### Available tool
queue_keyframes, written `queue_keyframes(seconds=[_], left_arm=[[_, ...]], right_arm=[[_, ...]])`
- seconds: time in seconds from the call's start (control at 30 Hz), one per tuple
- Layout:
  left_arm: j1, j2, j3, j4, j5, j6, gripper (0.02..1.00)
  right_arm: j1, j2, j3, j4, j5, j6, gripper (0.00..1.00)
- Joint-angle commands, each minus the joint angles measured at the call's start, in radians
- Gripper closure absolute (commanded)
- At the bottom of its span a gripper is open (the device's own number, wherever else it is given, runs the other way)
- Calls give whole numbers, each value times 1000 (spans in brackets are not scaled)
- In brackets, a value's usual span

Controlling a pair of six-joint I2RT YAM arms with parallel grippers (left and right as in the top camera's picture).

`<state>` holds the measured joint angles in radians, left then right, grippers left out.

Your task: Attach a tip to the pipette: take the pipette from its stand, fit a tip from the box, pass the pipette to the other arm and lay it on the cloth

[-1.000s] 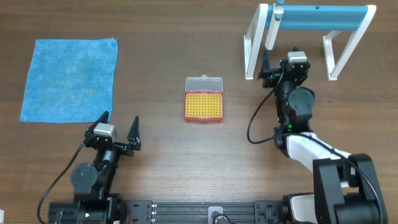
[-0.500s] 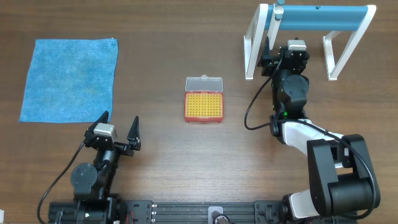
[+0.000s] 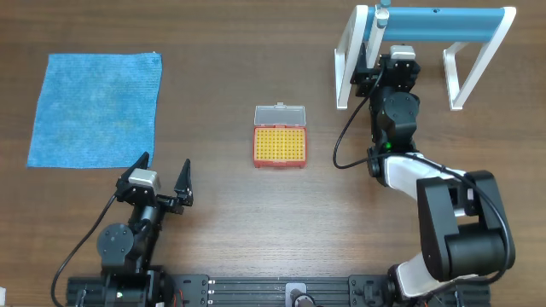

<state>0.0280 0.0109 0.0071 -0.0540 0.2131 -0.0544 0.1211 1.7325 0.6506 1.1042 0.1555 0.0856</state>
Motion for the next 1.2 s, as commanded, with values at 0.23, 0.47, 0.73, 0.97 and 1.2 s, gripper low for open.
queue_keyframes(seconds=[0.23,0.47,0.73,0.97,1.2], left_arm=[[-2,-7,-2,-8,1,2,172],[-2,-7,-2,-8,1,2,172],[-2,-7,-2,-8,1,2,172],[-2,-7,-2,-8,1,2,169],[-2,-7,-2,-8,1,2,172]], right_arm=[[1,26,21,-3,20,7,187],[-11,44,37,-3,20,7,187],[-11,60,56,-3,20,7,189],[-11,60,56,-3,20,7,792],[-5,57,56,-3,20,8,915]])
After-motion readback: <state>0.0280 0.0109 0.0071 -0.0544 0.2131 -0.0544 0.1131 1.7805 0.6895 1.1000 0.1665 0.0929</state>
